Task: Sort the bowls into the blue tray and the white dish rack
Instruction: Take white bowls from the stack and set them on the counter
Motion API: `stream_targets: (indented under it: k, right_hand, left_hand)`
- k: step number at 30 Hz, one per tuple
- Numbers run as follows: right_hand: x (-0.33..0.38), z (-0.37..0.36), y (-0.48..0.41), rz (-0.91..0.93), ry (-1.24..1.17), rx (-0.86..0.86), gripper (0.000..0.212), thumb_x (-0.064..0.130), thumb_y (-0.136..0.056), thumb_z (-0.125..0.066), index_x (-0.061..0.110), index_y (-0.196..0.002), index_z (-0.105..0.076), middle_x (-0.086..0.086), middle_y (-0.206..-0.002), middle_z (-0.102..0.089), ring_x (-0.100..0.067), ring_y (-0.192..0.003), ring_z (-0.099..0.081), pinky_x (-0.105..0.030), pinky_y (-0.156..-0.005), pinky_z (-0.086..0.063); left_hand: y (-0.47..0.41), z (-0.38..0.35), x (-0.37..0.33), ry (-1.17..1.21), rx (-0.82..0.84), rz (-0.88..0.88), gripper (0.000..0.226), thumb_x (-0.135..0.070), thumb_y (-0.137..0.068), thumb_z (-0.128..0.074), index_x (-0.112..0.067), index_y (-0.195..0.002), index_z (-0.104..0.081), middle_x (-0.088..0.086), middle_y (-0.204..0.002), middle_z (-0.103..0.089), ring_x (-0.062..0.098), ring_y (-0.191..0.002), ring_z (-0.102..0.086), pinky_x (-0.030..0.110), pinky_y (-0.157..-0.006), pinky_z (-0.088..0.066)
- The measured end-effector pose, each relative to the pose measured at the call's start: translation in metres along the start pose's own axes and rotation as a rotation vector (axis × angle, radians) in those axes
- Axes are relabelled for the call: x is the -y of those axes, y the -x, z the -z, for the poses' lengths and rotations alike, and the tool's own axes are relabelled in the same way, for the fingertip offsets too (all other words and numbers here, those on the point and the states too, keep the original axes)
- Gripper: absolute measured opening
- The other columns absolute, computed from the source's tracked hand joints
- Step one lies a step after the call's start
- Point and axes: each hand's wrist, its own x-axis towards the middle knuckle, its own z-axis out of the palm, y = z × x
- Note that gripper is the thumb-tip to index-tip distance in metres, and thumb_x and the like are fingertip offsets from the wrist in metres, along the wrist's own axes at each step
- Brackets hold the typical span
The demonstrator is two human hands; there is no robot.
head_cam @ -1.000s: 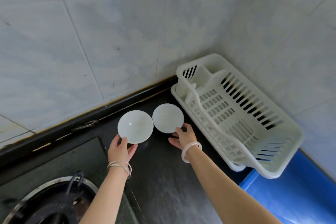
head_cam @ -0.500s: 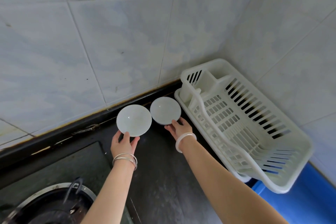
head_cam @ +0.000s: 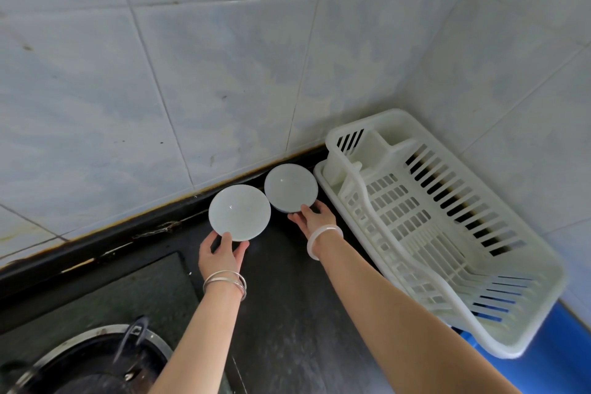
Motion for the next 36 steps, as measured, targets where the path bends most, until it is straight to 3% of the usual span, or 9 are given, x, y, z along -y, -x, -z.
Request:
stream_targets:
  k: [3, 8, 12, 17, 24, 26, 31, 36]
  right_hand:
    - [-0.001, 0.000, 0.001, -0.019, -0.026, 0.018, 0.049, -0.001, -0.092, -0.050, 0.012, -0.138, -0.040, -0.024, -0.123, -0.056, -0.032, -0.098, -0.064, -0.032, -0.080, -0.053]
    - [0.000, 0.002, 0.009, -0.057, 0.052, 0.024, 0.047, 0.010, -0.095, -0.048, 0.018, -0.140, -0.038, -0.017, -0.116, -0.062, -0.023, -0.083, -0.066, -0.030, -0.070, -0.054]
    - [0.000, 0.000, 0.015, -0.046, 0.101, 0.045, 0.048, 0.013, -0.096, -0.047, 0.019, -0.142, -0.035, -0.018, -0.125, -0.059, -0.022, -0.086, -0.065, -0.028, -0.067, -0.053]
    - [0.004, 0.003, 0.021, -0.054, 0.178, 0.079, 0.047, 0.020, -0.097, -0.045, 0.022, -0.142, -0.033, -0.014, -0.132, -0.055, -0.027, -0.102, -0.064, -0.033, -0.080, -0.052]
    - [0.016, 0.027, 0.052, -0.005, 0.360, 0.126, 0.042, 0.026, -0.099, -0.040, 0.019, -0.140, -0.037, -0.007, -0.138, -0.051, -0.027, -0.112, -0.060, -0.033, -0.088, -0.048]
    - [0.018, 0.043, 0.072, 0.059, 0.453, 0.155, 0.038, 0.027, -0.099, -0.038, 0.018, -0.136, -0.042, -0.007, -0.134, -0.054, -0.027, -0.110, -0.060, -0.033, -0.089, -0.048]
    - [0.014, 0.117, 0.141, 0.277, 0.721, 0.185, 0.030, 0.027, -0.099, -0.038, 0.021, -0.126, -0.051, 0.006, -0.100, -0.066, -0.014, -0.087, -0.066, -0.029, -0.082, -0.052]
    - [-0.010, 0.228, 0.216, 0.367, 0.882, -0.032, 0.023, 0.024, -0.096, -0.042, 0.024, -0.111, -0.060, 0.012, -0.086, -0.066, -0.008, -0.074, -0.064, -0.027, -0.077, -0.050]
  left_hand:
    - [0.000, 0.000, 0.000, -0.010, -0.005, 0.003, 0.027, -0.008, -0.087, -0.059, -0.017, -0.112, -0.056, 0.008, -0.129, -0.050, 0.025, -0.103, -0.056, 0.040, -0.081, -0.057]
    - [0.001, 0.000, 0.000, -0.040, 0.002, -0.022, 0.032, -0.004, -0.088, -0.057, -0.012, -0.118, -0.057, 0.002, -0.109, -0.057, 0.030, -0.112, -0.059, 0.040, -0.090, -0.054]
    - [0.002, 0.001, -0.001, -0.044, -0.002, -0.041, 0.033, -0.001, -0.087, -0.056, -0.007, -0.119, -0.057, 0.009, -0.117, -0.060, 0.030, -0.111, -0.059, 0.040, -0.094, -0.051]
    - [0.000, 0.002, 0.000, -0.075, 0.023, -0.079, 0.037, 0.002, -0.088, -0.054, 0.000, -0.124, -0.053, 0.018, -0.126, -0.058, 0.032, -0.114, -0.058, 0.038, -0.095, -0.050]
    - [0.010, 0.015, 0.006, -0.465, 0.134, -0.231, 0.045, -0.011, -0.091, -0.052, -0.016, -0.136, -0.045, 0.006, -0.140, -0.050, 0.023, -0.114, -0.056, 0.040, -0.100, -0.046]
    - [0.020, 0.023, 0.007, -0.622, 0.155, -0.270, 0.045, -0.016, -0.092, -0.051, -0.015, -0.137, -0.043, 0.006, -0.141, -0.049, 0.026, -0.122, -0.052, 0.043, -0.106, -0.041]
    - [0.091, 0.048, 0.039, -0.902, 0.412, -0.357, 0.037, -0.017, -0.092, -0.051, -0.011, -0.128, -0.053, 0.007, -0.129, -0.060, 0.023, -0.114, -0.059, 0.030, -0.102, -0.041]
    - [0.181, 0.074, 0.107, -1.206, 0.786, -0.413, 0.030, -0.018, -0.092, -0.051, -0.014, -0.120, -0.060, 0.004, -0.121, -0.065, 0.017, -0.105, -0.063, 0.013, -0.083, -0.040]
